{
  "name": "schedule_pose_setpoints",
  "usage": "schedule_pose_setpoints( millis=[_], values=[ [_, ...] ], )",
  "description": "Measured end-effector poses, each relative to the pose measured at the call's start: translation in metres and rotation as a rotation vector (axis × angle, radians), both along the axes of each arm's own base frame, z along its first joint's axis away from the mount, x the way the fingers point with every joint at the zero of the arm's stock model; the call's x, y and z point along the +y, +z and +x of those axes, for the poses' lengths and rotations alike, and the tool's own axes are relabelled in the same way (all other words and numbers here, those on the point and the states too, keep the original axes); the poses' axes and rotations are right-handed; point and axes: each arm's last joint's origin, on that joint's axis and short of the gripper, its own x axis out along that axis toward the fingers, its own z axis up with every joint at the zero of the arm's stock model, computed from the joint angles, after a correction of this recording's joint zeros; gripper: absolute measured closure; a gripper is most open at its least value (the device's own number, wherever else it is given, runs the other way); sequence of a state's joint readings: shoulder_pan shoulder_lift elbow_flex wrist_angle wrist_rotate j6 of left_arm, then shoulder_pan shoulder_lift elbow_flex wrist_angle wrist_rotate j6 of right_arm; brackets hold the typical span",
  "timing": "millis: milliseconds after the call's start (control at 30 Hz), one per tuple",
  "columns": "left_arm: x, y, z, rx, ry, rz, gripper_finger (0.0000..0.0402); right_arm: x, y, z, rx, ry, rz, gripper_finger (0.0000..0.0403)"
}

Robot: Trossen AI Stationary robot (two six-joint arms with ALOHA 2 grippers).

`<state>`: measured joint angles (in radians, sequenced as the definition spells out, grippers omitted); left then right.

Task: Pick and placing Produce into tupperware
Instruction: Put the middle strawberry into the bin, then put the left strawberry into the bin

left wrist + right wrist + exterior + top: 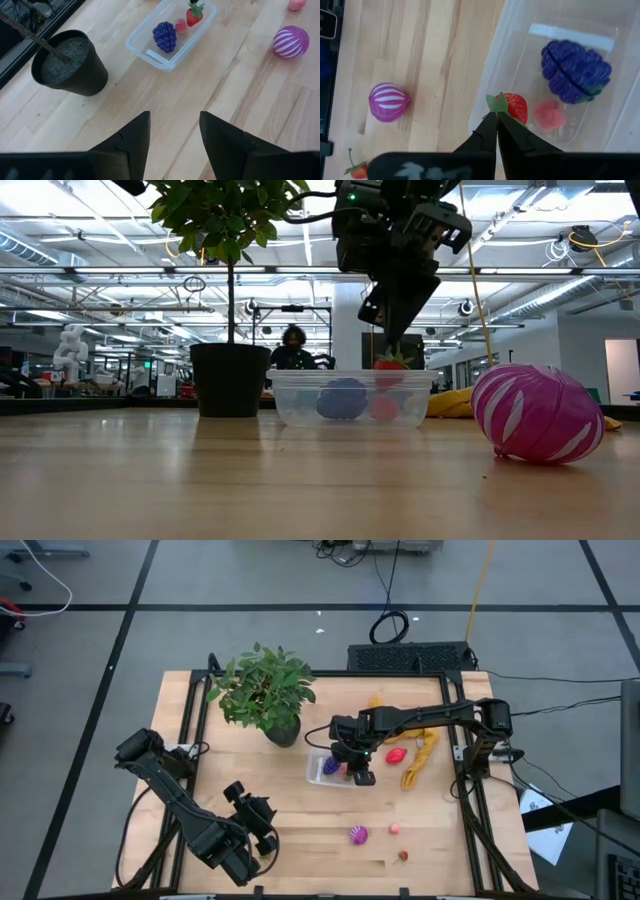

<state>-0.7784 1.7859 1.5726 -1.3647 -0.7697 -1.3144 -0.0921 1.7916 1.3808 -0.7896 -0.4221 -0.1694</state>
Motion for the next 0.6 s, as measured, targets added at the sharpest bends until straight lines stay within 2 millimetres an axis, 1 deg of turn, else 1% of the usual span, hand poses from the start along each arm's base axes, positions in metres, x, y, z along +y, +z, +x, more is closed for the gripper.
schedule_pose_setpoints(
  millis=[167, 467, 600],
  values=[
    [0.0, 0.0, 0.0, 0.0, 0.0, 0.0, 0.0225, -0.0001, 0.0004, 0.0013, -0.015, 0.0, -0.002, 0.0386],
    [0.0, 0.0, 0.0, 0.0, -0.001, 0.0, 0.0225, -0.0003, 0.0002, 0.001, -0.001, -0.024, 0.001, 0.0309],
    [0.0, 0.0, 0.0, 0.001, -0.001, 0.001, 0.0225, 0.0013, 0.0018, -0.0008, 0.008, -0.023, 0.002, 0.0284]
  ],
)
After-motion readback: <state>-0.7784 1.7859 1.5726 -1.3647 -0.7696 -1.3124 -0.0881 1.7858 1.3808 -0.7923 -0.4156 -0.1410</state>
